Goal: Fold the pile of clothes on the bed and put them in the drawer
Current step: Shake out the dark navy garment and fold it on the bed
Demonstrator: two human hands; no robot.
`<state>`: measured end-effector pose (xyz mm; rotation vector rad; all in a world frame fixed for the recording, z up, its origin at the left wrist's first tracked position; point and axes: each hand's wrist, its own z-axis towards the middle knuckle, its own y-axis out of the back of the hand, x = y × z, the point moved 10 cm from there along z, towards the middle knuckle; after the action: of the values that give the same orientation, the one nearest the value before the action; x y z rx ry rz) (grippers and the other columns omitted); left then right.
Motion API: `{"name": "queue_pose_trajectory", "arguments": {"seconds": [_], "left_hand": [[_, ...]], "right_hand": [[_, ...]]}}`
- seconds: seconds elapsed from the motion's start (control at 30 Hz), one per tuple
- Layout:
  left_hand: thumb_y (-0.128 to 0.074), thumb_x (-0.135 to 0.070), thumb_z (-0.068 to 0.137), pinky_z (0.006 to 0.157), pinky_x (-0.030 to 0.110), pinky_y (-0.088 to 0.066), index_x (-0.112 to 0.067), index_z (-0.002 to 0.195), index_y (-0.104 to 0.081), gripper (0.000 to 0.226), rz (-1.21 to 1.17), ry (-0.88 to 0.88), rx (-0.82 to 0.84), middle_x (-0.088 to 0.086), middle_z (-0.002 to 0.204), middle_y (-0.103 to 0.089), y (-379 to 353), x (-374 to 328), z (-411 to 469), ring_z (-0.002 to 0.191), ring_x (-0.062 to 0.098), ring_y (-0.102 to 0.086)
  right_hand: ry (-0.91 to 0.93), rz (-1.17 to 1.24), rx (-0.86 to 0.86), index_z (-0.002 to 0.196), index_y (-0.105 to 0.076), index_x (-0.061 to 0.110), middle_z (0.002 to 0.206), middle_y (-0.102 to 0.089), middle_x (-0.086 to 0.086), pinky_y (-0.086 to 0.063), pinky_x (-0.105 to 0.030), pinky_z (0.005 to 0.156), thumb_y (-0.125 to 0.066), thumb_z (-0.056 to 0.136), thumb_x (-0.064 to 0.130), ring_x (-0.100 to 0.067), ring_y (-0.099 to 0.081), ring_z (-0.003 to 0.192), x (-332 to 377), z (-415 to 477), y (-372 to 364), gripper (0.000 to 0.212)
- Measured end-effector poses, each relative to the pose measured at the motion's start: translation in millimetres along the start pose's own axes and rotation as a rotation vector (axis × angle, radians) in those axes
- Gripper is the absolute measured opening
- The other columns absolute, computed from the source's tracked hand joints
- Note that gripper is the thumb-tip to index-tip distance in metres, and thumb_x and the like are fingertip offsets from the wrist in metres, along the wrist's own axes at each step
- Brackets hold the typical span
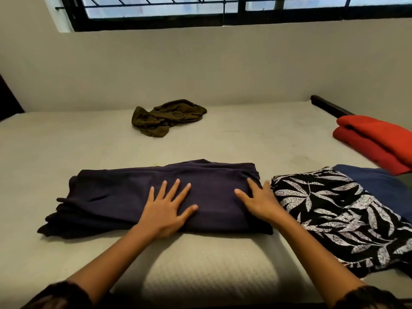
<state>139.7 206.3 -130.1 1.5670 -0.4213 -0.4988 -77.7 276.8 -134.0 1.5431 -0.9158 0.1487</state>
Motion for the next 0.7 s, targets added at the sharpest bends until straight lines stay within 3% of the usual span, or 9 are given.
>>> {"name": "queue_pose_trajectory", "arguments": {"seconds": [0.1, 0.17, 0.27, 0.33, 0.4, 0.47, 0.53, 0.63, 0.7], "left_hand": [[0.031, -0.086, 0.046, 0.113, 0.044, 0.017, -0.047, 0.135, 0.026, 0.098, 0.033, -0.094, -0.015, -0.007, 0.147, 0.030, -6, -10, -21, 0.141, 0.024, 0.023], [0.022, -0.089, 0.054, 0.111, 0.044, 0.021, -0.046, 0.137, 0.023, 0.093, 0.060, -0.116, -0.017, -0.004, 0.146, 0.031, -11, -12, -26, 0.139, 0.027, 0.027], [-0.010, -0.087, 0.076, 0.108, 0.050, 0.000, -0.039, 0.148, -0.013, 0.086, 0.138, -0.149, -0.073, 0.008, 0.155, -0.009, -10, -16, -30, 0.141, 0.038, -0.012], [-0.020, -0.084, 0.080, 0.103, 0.052, -0.014, -0.036, 0.144, -0.033, 0.081, 0.148, -0.136, -0.005, 0.010, 0.147, -0.037, -14, -15, -31, 0.132, 0.039, -0.035], [-0.017, -0.085, 0.079, 0.103, 0.055, -0.012, -0.040, 0.144, -0.028, 0.080, 0.126, -0.170, 0.011, 0.009, 0.151, -0.030, -13, -19, -32, 0.136, 0.041, -0.028], [-0.003, -0.088, 0.071, 0.108, 0.058, 0.008, -0.050, 0.143, 0.003, 0.082, 0.116, -0.225, -0.036, 0.002, 0.156, 0.010, -9, -21, -30, 0.141, 0.040, 0.010], [0.005, -0.085, 0.064, 0.110, 0.055, 0.019, -0.051, 0.134, 0.021, 0.080, 0.092, -0.265, -0.011, -0.004, 0.150, 0.030, -12, -21, -30, 0.137, 0.031, 0.031], [-0.005, -0.084, 0.070, 0.115, 0.039, 0.016, -0.039, 0.146, -0.002, 0.088, 0.002, -0.302, 0.052, -0.006, 0.156, 0.015, -11, -15, -26, 0.142, 0.022, 0.022], [-0.032, -0.060, 0.082, 0.115, 0.028, 0.005, -0.027, 0.147, -0.025, 0.074, -0.219, -0.264, 0.046, -0.004, 0.158, -0.010, 9, -3, -28, 0.145, 0.019, 0.002]], "right_hand": [[-0.008, 0.071, -0.149, 0.142, -0.038, 0.015, 0.143, -0.043, -0.014, -0.036, -0.035, 0.104, -0.062, 0.087, 0.035, -0.031, -0.042, 0.129, 6, -5, 24, 0.063], [-0.069, 0.211, -0.231, 0.133, -0.048, 0.011, 0.133, -0.053, -0.012, -0.042, -0.034, 0.096, -0.074, 0.079, 0.024, -0.029, -0.050, 0.120, 1, -6, 38, 0.062], [-0.255, 0.631, -0.168, 0.129, -0.046, 0.000, 0.120, -0.057, -0.014, -0.049, -0.029, 0.074, -0.080, 0.071, 0.009, -0.026, -0.059, 0.100, -10, -4, 36, 0.069], [-0.325, 0.904, -0.031, 0.118, -0.054, -0.006, 0.087, -0.068, -0.013, -0.051, -0.024, 0.049, -0.074, 0.075, 0.001, -0.020, -0.064, 0.068, 0, -2, 28, 0.048], [-0.336, 1.010, 0.049, 0.104, -0.059, -0.004, 0.062, -0.067, -0.011, -0.050, -0.023, 0.038, -0.064, 0.082, -0.001, -0.021, -0.063, 0.052, 19, -2, 24, 0.023], [-0.244, 1.060, 0.042, 0.113, -0.055, -0.001, 0.080, -0.068, -0.015, -0.052, -0.025, 0.045, -0.056, 0.084, -0.005, -0.024, -0.062, 0.067, 49, 5, 28, 0.029], [-0.064, 1.073, -0.019, 0.136, -0.044, 0.007, 0.118, -0.058, -0.012, -0.051, -0.027, 0.059, -0.054, 0.081, -0.010, -0.025, -0.058, 0.092, 90, 13, 37, 0.059], [0.145, 1.037, -0.025, 0.146, -0.032, 0.018, 0.134, -0.045, -0.003, -0.048, -0.016, 0.061, -0.052, 0.079, -0.015, -0.015, -0.049, 0.103, 159, 4, 26, 0.077], [0.253, 0.961, 0.042, 0.146, -0.032, 0.016, 0.140, -0.045, -0.007, -0.048, -0.009, 0.056, -0.053, 0.080, -0.015, -0.010, -0.049, 0.101, 199, -4, -1, 0.076]]}}
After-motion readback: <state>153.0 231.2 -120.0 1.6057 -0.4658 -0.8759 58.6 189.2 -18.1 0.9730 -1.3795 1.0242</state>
